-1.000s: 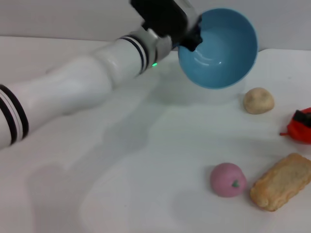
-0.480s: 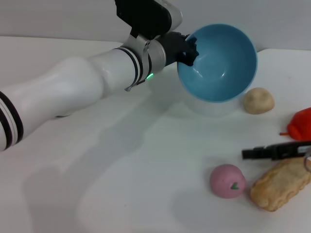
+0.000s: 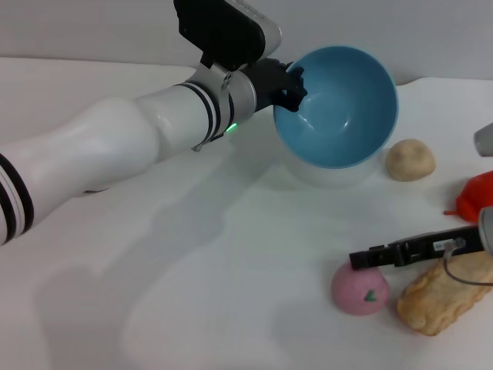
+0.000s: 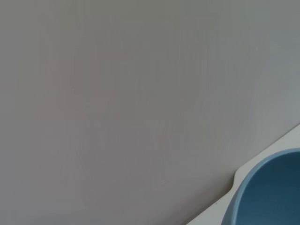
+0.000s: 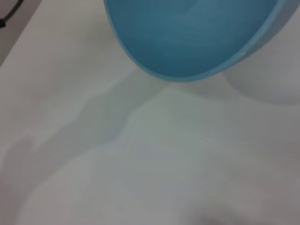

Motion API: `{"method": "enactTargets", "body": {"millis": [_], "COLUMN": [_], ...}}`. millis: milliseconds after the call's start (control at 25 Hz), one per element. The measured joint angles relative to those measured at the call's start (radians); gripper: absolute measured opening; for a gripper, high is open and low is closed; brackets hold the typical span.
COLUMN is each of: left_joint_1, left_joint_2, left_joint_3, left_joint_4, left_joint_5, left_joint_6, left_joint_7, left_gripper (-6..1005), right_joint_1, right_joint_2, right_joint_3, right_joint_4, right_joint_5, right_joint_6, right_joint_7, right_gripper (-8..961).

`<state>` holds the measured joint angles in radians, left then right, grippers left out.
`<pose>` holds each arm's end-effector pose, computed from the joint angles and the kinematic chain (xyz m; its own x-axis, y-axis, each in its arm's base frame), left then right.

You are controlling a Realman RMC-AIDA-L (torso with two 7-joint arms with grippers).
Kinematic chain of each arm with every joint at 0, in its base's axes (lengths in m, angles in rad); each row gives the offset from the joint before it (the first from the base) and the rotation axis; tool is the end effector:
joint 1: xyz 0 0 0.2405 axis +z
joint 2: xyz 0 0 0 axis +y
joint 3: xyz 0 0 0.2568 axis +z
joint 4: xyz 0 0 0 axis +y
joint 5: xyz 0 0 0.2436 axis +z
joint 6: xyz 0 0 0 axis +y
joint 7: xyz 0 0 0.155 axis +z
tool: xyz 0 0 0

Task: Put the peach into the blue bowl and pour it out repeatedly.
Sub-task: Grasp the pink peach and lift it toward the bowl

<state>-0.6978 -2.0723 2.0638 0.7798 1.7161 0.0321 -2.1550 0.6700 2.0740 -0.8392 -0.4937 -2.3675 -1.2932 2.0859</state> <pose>-0.1561 0.4494 -0.1393 0.8962 0.2650 0.3557 0.4419 -0.6036 -0.6637 0.3027 0.3682 -0.0727 0.4875 -0.8661 -0.1104 -0.8729 -0.4804 -0.0857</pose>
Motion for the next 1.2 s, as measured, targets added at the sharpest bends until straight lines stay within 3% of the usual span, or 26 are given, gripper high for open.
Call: {"method": "enactTargets", "body": {"millis": [400,640,840,1040,1120,1160,1200], "left_joint_1": [-0.005,-0.006,-0.007,-0.012,-0.017,-0.028,-0.031], "left_joint_2": [0.001,0.001,0.002,0.004,0.006,0.010,0.010], "left_joint_3": [0.016,0.016,0.016,0.012,0.001,-0.041,-0.056], "left_joint_4": [-0.015,-0.016,-0.016,-0.016,-0.016,-0.016,-0.018], "left_joint_5": [0.006,0.008,0.008,0.008,0.009,0.009,0.009], "left_joint_6": [-0.003,-0.003,-0.003,0.055,0.110,0.230,0.256], "left_joint_7": [0.008,0.008,0.009,0.008,0.005,0.001,0.001], "left_gripper": [-2,-1,-1,-2,-2,-2,-2], "right_joint_1": [0.020,0.012,0.007,-0.026,-0.045,-0.054,-0.064], "right_joint_2": [0.003,0.003,0.003,-0.002,-0.004,-0.005,-0.004], "right_joint_3": [-0.046,-0.047,-0.048,-0.047,-0.047,-0.046,-0.045], "right_joint_4": [0.053,0.047,0.040,-0.102,-0.229,-0.291,-0.364], "right_joint_5": [0.001,0.044,0.097,0.195,0.206,0.206,0.206], "right_joint_6": [0.004,-0.014,-0.034,-0.134,-0.219,-0.251,-0.278], "right_joint_7": [-0.003,-0.055,-0.099,-0.118,-0.065,-0.040,-0.013], "right_gripper": [536,336,242,149,116,103,90]}}
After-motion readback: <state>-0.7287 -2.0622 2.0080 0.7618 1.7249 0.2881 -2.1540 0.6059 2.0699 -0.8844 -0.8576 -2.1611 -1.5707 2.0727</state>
